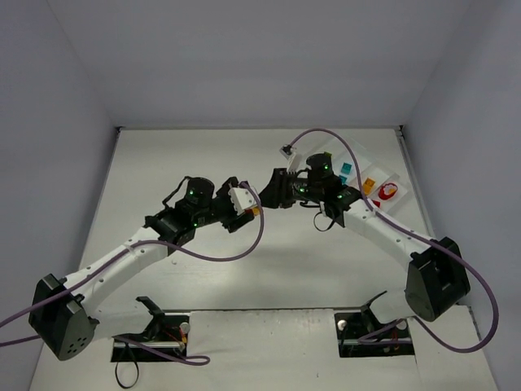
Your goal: Sort the legos into containers by color
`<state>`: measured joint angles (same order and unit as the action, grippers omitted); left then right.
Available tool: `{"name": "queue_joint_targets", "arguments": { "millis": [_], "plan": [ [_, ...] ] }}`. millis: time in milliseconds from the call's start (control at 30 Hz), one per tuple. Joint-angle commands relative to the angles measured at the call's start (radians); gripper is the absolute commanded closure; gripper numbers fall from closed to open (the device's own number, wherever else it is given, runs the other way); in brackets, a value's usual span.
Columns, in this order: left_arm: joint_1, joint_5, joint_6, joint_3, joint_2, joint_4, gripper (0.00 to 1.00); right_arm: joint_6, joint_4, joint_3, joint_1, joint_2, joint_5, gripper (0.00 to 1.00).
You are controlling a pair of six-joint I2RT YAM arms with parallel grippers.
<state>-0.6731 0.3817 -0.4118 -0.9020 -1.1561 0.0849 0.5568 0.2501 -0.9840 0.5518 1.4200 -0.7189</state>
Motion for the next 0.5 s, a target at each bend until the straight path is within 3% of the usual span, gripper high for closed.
{"name": "queue_joint_targets", "arguments": {
  "millis": [0,333,467],
  "plan": [
    [-0.002,0.034,0.007,-0.021,-0.001,-0.065,0.97,-0.026,0.054,0.016,-0.103,-0.072,-0.008,1.0],
    [0.007,0.043,0.021,-0.034,-0.028,-0.054,1.0,-0.097,-0.034,0.045,-0.317,-0.184,-0.05,1.0],
    [0.007,0.039,0.03,-0.035,-0.028,-0.056,1.0,-0.182,-0.141,0.033,-0.407,-0.182,0.111,1.0]
  ]
}}
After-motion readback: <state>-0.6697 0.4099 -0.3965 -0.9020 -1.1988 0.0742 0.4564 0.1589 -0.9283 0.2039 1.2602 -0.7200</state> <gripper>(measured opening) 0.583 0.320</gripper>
